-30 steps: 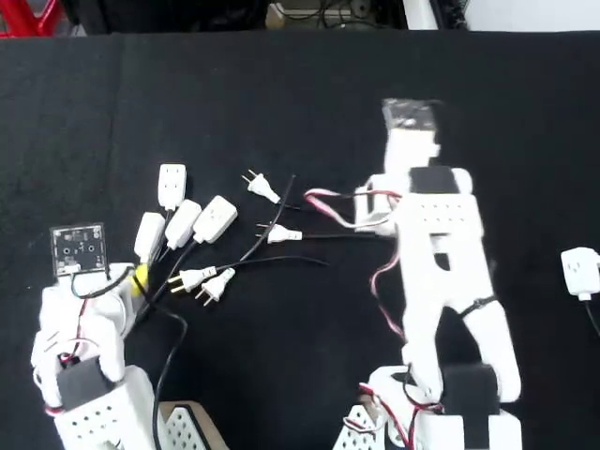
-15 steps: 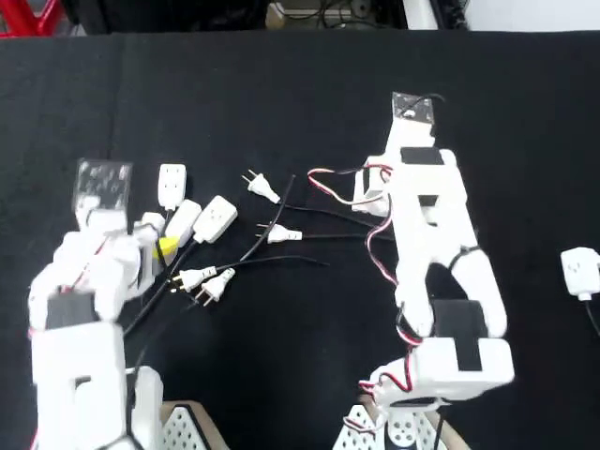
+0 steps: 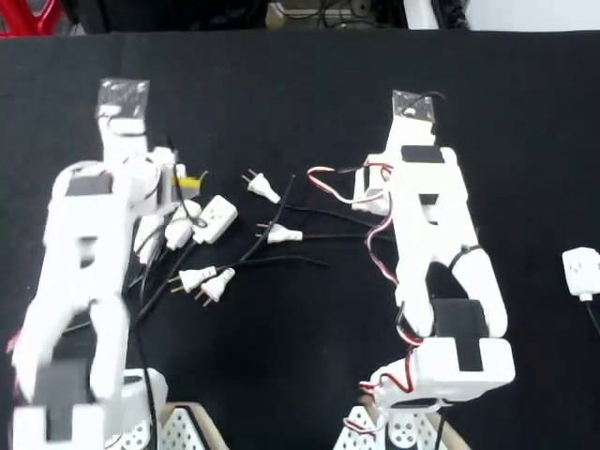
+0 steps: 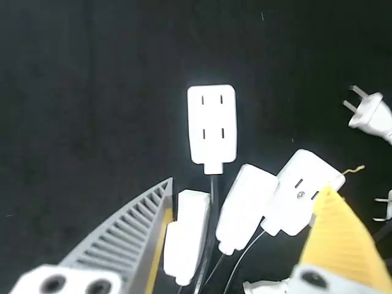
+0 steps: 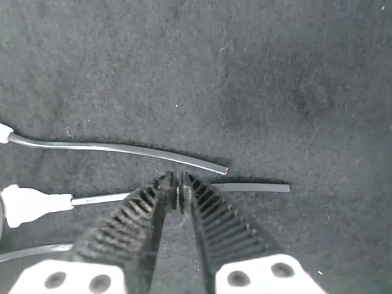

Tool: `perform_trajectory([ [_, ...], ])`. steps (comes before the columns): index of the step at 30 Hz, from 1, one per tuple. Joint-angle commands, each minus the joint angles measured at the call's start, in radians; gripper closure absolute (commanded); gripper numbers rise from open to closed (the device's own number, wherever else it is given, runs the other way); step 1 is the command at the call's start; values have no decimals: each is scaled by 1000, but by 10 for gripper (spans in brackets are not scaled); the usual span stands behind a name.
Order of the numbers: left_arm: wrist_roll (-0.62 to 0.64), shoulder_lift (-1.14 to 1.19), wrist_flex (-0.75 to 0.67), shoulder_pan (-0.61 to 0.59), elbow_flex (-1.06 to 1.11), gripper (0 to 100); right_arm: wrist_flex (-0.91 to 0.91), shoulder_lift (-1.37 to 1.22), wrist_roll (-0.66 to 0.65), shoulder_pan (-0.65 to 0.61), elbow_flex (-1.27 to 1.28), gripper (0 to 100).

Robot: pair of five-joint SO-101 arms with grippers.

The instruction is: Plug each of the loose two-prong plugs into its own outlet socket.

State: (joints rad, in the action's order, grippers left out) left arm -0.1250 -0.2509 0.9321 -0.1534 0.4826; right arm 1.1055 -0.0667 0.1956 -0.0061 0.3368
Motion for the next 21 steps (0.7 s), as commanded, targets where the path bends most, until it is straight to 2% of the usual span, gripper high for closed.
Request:
perform_trajectory([
  [1, -15, 293, 160, 10, -358, 650, -14, 2, 5, 26, -51, 987],
  [5, -20, 514, 238, -12, -616, 650, -15, 2, 5, 23, -51, 987],
  [8, -78, 654, 245, -18, -769, 650, -17, -1, 5, 21, -51, 987],
  [12, -130, 809, 308, -18, -929, 651, -18, -1, 5, 21, -51, 987],
  [17, -209, 980, 417, -22, -1101, 723, -18, -1, 5, 21, -51, 987],
  [21, -226, 1086, 451, -25, -1213, 740, -18, -1, 5, 21, -51, 987],
])
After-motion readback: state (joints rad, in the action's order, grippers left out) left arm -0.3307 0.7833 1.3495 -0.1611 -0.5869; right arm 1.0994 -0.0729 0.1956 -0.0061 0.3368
